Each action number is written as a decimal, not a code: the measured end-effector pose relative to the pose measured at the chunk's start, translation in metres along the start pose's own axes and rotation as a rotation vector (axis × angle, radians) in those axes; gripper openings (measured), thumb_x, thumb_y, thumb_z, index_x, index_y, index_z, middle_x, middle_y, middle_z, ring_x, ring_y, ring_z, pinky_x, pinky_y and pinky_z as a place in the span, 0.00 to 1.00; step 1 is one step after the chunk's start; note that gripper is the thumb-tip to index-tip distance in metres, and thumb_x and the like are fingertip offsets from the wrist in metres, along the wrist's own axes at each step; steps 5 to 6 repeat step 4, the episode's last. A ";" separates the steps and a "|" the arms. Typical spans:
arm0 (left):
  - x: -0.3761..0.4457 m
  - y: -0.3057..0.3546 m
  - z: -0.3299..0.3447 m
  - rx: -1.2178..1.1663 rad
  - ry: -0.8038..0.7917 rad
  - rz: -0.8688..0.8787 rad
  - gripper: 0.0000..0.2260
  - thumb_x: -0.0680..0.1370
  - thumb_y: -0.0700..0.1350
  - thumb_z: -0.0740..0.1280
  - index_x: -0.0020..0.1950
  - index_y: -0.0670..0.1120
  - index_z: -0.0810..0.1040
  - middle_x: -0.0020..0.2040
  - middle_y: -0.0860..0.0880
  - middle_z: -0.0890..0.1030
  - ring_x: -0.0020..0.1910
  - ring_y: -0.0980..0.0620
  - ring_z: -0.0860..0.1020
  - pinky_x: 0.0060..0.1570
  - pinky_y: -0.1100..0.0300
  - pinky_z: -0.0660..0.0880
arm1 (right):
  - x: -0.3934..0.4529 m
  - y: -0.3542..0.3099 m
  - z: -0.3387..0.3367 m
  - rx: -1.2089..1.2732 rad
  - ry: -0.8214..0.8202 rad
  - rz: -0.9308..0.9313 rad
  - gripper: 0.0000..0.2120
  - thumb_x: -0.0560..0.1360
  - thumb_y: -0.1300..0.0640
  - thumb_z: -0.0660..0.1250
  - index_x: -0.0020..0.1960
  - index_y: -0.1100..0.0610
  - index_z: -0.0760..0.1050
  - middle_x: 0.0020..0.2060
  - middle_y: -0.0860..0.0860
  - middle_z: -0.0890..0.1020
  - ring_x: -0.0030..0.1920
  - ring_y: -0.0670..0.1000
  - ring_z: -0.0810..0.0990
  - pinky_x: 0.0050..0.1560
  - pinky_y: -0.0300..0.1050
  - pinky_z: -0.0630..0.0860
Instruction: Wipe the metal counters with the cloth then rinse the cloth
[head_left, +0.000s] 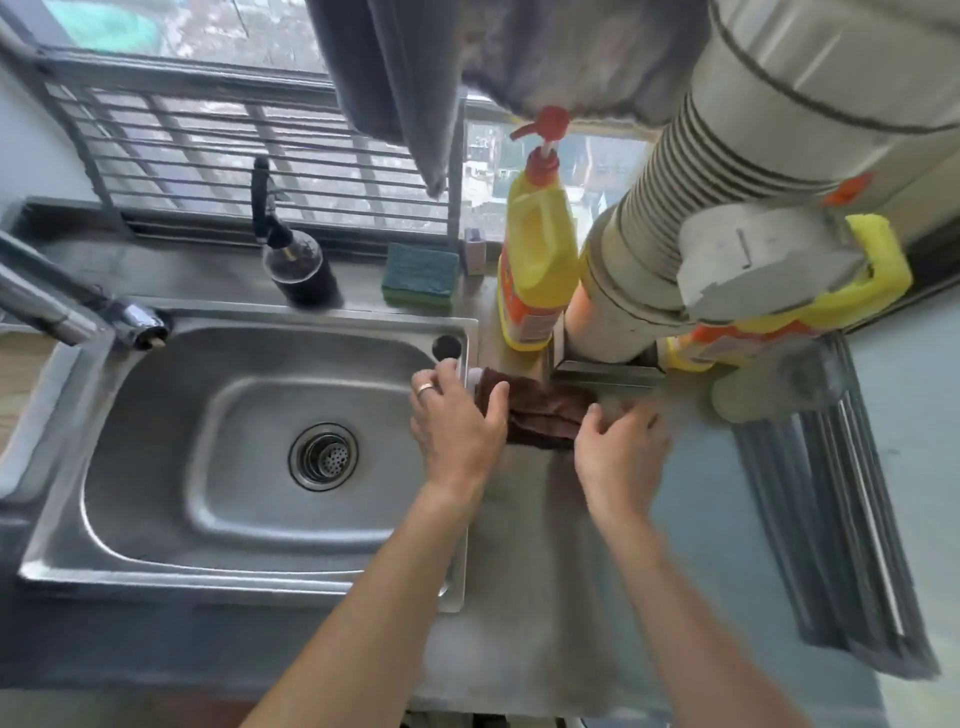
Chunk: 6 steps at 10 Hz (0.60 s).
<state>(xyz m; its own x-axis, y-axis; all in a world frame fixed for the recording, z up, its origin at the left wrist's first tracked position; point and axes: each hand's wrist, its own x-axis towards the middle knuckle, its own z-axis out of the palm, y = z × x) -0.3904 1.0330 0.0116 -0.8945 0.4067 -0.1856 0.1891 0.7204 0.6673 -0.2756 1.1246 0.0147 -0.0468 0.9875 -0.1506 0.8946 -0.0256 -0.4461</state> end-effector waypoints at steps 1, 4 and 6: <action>-0.024 -0.001 0.022 0.212 0.129 0.358 0.18 0.74 0.47 0.70 0.63 0.47 0.76 0.64 0.46 0.74 0.65 0.43 0.71 0.62 0.47 0.71 | -0.007 0.014 0.011 0.030 0.093 -0.596 0.11 0.75 0.61 0.67 0.57 0.60 0.76 0.56 0.59 0.77 0.56 0.60 0.74 0.56 0.53 0.73; -0.006 0.014 0.025 0.519 -0.281 0.426 0.13 0.75 0.44 0.64 0.59 0.49 0.79 0.61 0.46 0.78 0.65 0.43 0.73 0.58 0.48 0.70 | 0.024 0.013 0.027 -0.090 -0.501 -0.658 0.15 0.71 0.59 0.71 0.58 0.54 0.78 0.60 0.56 0.73 0.61 0.61 0.72 0.65 0.52 0.72; -0.006 0.014 0.025 0.519 -0.281 0.426 0.13 0.75 0.44 0.64 0.59 0.49 0.79 0.61 0.46 0.78 0.65 0.43 0.73 0.58 0.48 0.70 | 0.024 0.013 0.027 -0.090 -0.501 -0.658 0.15 0.71 0.59 0.71 0.58 0.54 0.78 0.60 0.56 0.73 0.61 0.61 0.72 0.65 0.52 0.72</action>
